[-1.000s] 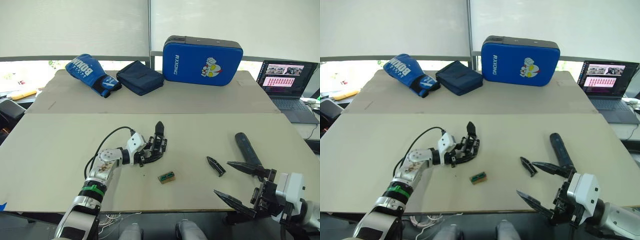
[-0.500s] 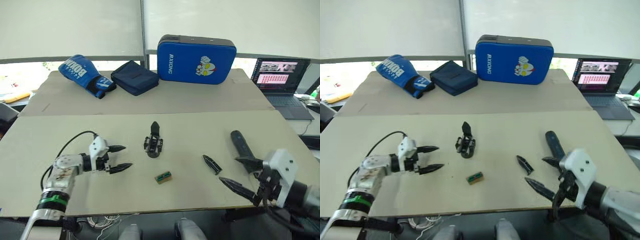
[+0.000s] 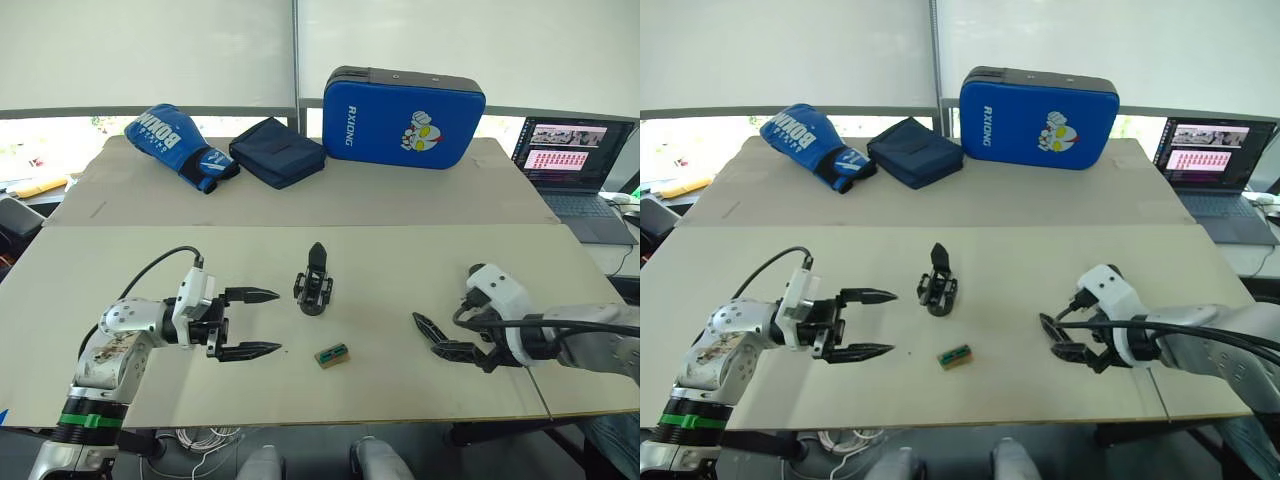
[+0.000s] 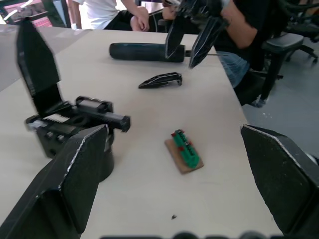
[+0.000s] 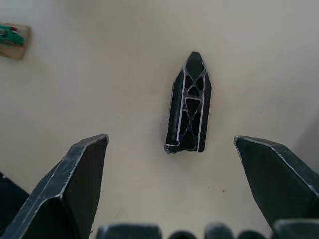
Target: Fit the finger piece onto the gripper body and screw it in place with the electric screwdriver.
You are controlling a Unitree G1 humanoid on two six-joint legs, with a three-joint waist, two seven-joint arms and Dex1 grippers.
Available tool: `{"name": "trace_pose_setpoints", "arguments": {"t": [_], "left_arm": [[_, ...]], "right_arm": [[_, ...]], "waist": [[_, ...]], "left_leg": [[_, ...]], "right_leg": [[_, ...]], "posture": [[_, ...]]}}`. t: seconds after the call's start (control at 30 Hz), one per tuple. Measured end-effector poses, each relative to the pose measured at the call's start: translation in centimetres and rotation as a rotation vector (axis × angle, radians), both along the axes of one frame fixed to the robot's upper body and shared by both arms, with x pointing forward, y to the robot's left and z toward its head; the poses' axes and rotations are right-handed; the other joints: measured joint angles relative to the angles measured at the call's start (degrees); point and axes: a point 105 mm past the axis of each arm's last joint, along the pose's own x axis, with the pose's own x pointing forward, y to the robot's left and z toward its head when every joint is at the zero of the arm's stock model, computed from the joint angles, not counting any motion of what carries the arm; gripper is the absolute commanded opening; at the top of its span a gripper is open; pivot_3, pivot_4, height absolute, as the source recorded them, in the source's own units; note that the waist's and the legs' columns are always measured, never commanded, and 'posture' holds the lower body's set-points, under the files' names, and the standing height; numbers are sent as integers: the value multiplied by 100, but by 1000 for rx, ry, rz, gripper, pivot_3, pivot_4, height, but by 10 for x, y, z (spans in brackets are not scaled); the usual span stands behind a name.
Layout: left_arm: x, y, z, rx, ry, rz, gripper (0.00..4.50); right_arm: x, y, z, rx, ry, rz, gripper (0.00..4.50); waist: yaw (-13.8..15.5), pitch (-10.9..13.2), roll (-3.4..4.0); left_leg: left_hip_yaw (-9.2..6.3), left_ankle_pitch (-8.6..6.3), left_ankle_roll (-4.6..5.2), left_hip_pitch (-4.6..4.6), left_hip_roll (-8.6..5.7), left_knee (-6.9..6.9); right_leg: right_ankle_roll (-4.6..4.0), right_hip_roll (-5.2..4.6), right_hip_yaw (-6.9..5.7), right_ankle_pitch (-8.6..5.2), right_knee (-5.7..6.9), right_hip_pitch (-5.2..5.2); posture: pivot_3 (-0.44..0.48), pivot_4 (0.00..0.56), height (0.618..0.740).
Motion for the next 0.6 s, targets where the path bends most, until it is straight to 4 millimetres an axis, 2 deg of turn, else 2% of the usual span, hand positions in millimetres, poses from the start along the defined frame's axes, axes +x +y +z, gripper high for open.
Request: {"name": "trace_pose_setpoints", "arguments": {"t": [0.23, 0.33, 0.53, 0.6], "left_arm": [[-8, -6, -1, -13, 10, -12, 4484], [-7, -6, -1, -15, 8, -9, 4500], [-5, -6, 1, -17, -2, 5, 4500], [-5, -6, 1, -18, -7, 7, 4500]], "right_arm": [[12, 5, -18, -19, 70, -12, 4500], [15, 2, -23, -31, 90, -21, 3692], [15, 0, -25, -50, 94, -11, 1585], [17, 1, -26, -53, 86, -12, 1086]], "waist": [[5, 2, 3], [15, 2, 4], [5, 2, 4], [4, 2, 3]], "left_leg": [[0, 0, 1, -2, -1, 0], [1, 0, 1, -1, -2, 4], [-1, 0, 1, 1, 0, 2], [-1, 0, 1, 2, 0, 2]], "right_leg": [[0, 0, -1, 0, 0, -2], [1, -1, -1, 1, -1, 0], [1, 1, -2, 0, 0, 0], [1, 2, -2, 0, 0, 1]], "posture": [[0, 150, 740], [0, 150, 740], [0, 150, 740], [0, 150, 740]]}}
